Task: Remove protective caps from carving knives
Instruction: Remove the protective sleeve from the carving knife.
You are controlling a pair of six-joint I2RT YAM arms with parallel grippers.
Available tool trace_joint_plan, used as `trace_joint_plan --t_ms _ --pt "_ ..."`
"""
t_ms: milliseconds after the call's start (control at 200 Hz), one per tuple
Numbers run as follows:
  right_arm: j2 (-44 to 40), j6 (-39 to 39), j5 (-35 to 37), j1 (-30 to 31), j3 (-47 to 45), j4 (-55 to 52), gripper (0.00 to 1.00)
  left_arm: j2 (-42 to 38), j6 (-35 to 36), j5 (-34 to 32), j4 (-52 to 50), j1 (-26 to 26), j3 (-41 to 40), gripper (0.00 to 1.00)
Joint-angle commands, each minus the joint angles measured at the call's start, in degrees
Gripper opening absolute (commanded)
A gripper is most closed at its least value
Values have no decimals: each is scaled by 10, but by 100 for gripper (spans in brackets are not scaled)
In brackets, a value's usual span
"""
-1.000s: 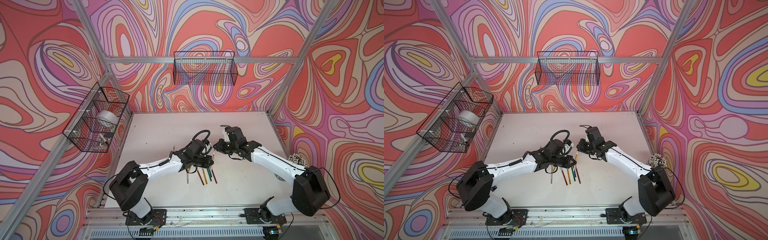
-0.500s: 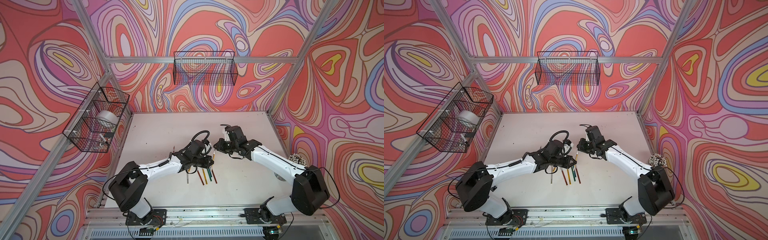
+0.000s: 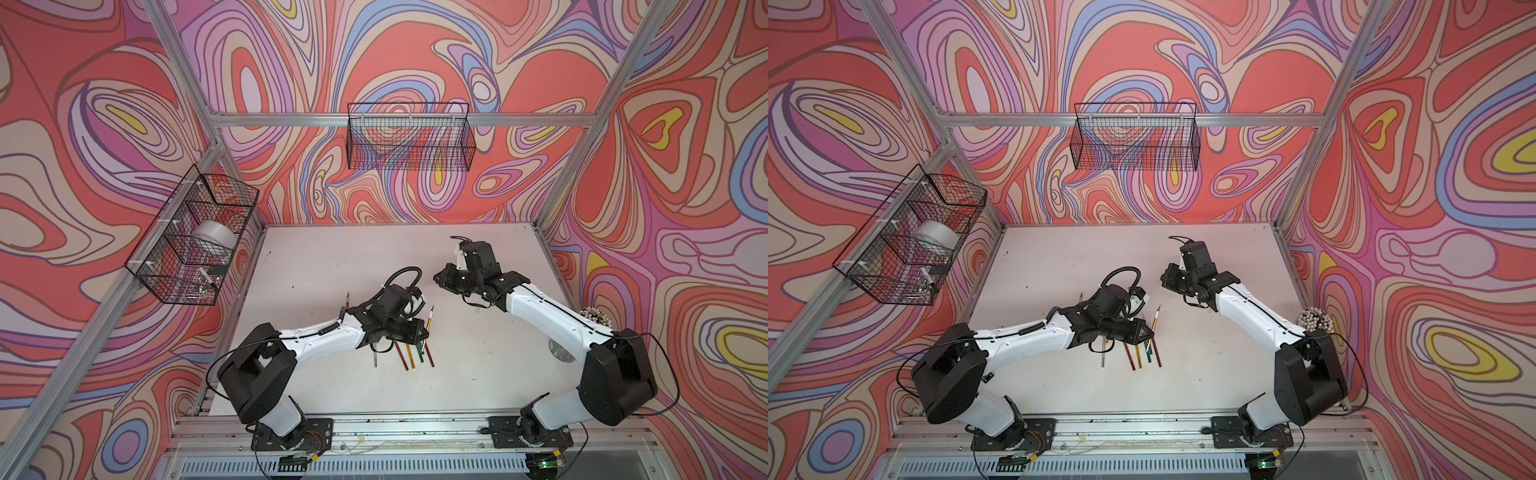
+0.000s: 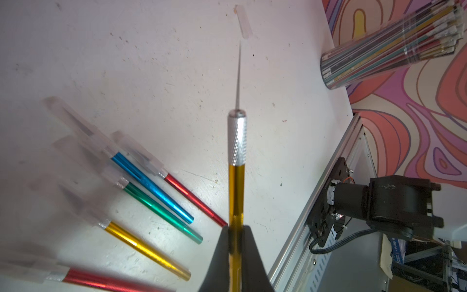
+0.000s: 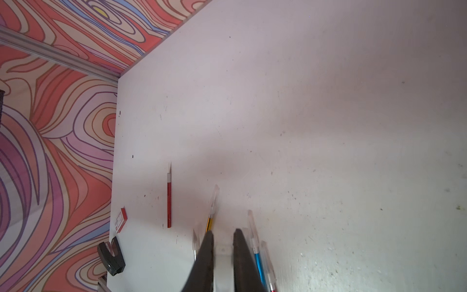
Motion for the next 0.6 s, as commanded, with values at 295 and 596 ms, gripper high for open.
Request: trace_joint_plan --t_ms 295,596 --pt "-4 -81 0 -37 9 -59 10 -25 -3 -14 -9 -4 -15 5" --pt "-7 -154 65 -92 3 -169 10 -42 -9 -34 -11 -4 -21 5"
